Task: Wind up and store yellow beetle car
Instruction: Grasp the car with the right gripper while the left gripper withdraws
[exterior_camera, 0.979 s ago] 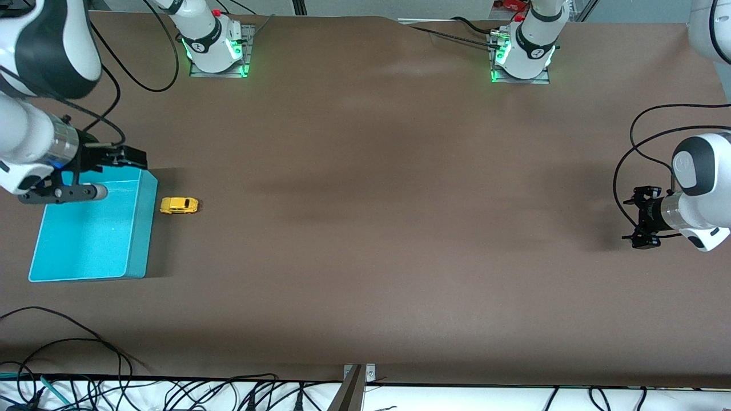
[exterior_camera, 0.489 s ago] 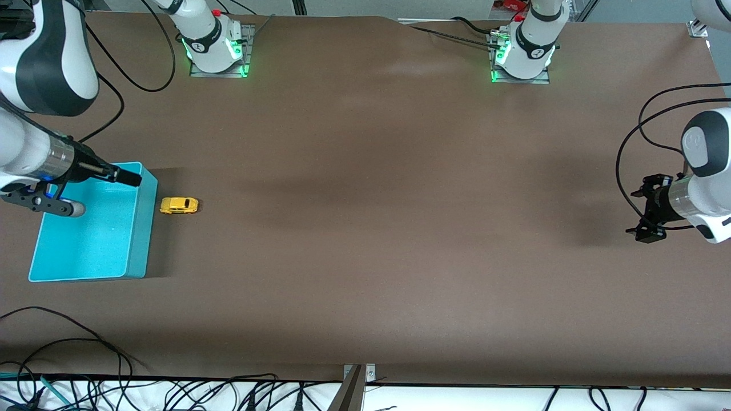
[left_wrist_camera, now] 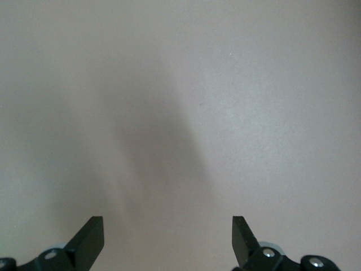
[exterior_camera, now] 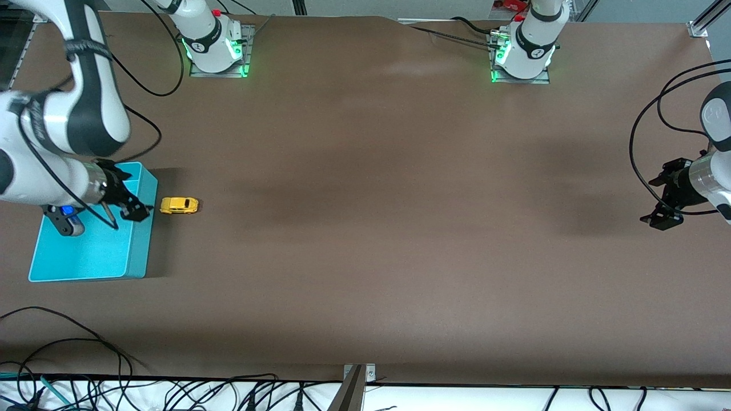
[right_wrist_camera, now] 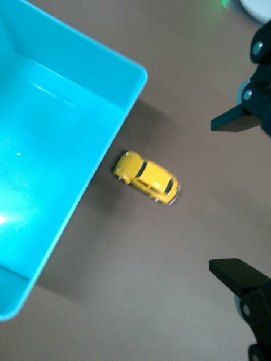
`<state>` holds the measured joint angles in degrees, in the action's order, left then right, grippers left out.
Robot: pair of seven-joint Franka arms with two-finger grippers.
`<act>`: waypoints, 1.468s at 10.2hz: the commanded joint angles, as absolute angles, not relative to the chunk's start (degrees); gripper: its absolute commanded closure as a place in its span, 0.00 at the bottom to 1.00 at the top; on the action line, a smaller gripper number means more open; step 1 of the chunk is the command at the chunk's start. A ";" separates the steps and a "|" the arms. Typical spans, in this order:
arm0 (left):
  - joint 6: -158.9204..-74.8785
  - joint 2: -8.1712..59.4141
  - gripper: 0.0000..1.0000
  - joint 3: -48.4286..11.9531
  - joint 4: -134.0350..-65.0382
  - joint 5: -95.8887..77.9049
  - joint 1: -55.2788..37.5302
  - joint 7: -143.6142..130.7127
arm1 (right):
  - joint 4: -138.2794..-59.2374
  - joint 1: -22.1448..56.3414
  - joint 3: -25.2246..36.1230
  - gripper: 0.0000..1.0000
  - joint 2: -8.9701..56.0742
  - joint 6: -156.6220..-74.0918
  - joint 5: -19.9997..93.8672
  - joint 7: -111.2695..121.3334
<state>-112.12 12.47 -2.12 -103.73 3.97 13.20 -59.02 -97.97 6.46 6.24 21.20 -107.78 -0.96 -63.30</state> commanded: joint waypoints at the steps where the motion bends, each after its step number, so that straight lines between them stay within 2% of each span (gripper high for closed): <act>1: -112.15 7.66 0.00 -1.67 -107.66 4.83 13.10 -55.12 | -109.73 6.77 6.33 0.00 19.69 -122.88 -3.94 -74.24; 2: -112.06 6.86 0.00 -1.58 -107.84 4.83 13.10 -54.85 | -114.91 6.77 7.02 0.00 19.25 -130.35 -3.95 -77.23; 4: -111.97 4.67 0.00 -1.58 -108.89 4.92 13.10 -54.58 | -120.39 6.77 7.12 0.00 19.25 -133.15 -3.96 -80.68; 6: -111.19 3.08 0.00 -1.58 -109.07 5.18 13.10 -48.64 | -124.52 6.77 7.65 0.00 19.77 -140.32 -3.96 -81.73; 9: -110.13 -2.35 0.00 -1.76 -109.07 4.57 13.01 -31.96 | -125.86 6.68 7.73 0.00 22.58 -145.18 -3.96 -82.00; 10: -109.34 -4.37 0.00 -2.19 -109.07 4.48 13.01 -26.16 | -125.77 6.59 7.91 0.07 23.63 -145.28 -3.96 -81.57; 11: -106.81 -6.48 0.00 -3.24 -108.72 4.66 13.01 -22.19 | -125.68 6.24 7.91 0.27 23.99 -145.28 -4.04 -80.61; 12: -104.09 -8.42 0.00 -4.82 -108.37 4.66 13.01 -19.54 | -125.25 6.24 7.91 0.38 24.69 -145.37 -4.04 -79.90; 14: -101.70 -12.37 0.00 -8.16 -108.11 4.57 13.01 -19.60 | -123.85 6.24 7.82 0.73 24.70 -145.20 -4.04 -78.58; 15: -100.73 -13.44 0.00 -9.83 -107.93 4.31 13.01 -19.60 | -122.71 6.24 7.74 0.79 24.61 -144.93 -3.78 -78.57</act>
